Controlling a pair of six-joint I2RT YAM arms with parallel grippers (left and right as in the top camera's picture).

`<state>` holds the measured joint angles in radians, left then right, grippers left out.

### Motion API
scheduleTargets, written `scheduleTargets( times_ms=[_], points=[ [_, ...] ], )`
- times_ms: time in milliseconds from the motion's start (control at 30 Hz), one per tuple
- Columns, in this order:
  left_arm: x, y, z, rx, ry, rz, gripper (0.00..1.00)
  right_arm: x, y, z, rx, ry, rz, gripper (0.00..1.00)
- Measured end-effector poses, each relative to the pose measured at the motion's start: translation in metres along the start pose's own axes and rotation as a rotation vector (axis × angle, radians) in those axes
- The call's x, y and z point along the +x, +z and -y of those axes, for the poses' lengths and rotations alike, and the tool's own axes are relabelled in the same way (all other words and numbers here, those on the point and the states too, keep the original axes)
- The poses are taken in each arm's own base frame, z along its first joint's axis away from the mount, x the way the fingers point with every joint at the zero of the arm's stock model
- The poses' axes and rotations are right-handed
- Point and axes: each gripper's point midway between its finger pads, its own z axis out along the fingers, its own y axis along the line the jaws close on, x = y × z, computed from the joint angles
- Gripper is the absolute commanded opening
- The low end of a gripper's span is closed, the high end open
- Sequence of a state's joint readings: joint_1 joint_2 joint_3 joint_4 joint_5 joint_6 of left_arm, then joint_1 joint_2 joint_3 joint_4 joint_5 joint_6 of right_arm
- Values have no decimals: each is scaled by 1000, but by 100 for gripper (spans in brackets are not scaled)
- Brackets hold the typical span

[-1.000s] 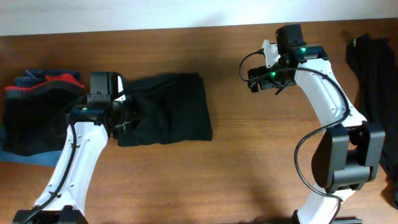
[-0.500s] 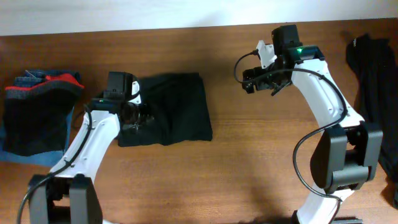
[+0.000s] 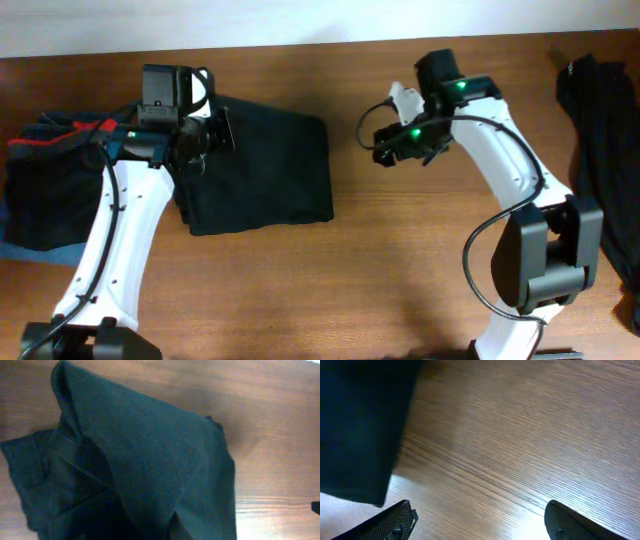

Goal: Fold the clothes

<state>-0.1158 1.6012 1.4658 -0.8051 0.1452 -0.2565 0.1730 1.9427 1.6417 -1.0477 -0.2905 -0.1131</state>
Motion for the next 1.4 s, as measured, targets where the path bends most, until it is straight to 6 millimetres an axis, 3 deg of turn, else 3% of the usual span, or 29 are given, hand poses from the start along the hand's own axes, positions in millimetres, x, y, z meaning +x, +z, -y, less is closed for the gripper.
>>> scheduleTargets(
  times_ms=[333, 467, 633, 700, 900, 1033, 1100, 1200, 1400],
  points=[
    [29, -10, -58, -284, -14, -107, 1, -1, 1, -2, -1, -11, 2, 88],
    [34, -15, -70, -349, -11, -123, 2, -1, 1, -2, -1, -10, 2, 88],
    [36, -19, -79, -400, -2, -132, 14, 0, 1, -2, -2, -9, -2, 89],
    [36, -19, -80, -411, 3, -132, 23, 1, 1, -4, -12, -12, -7, 89],
    [36, -22, -87, -446, 7, -130, 31, 0, 1, -24, -99, -39, 0, 93],
    [40, -24, -92, -475, 12, -150, 32, -5, 6, -50, -144, -52, 12, 94],
    [41, -23, -93, -481, 13, -157, 31, -7, 10, -61, -174, -45, 13, 94],
    [41, -19, -93, -477, 14, -162, 13, -9, 23, -74, -223, -42, 1, 94],
    [37, -13, -88, -443, 13, -149, 0, 1, 48, -78, -255, -15, -66, 94]
  ],
)
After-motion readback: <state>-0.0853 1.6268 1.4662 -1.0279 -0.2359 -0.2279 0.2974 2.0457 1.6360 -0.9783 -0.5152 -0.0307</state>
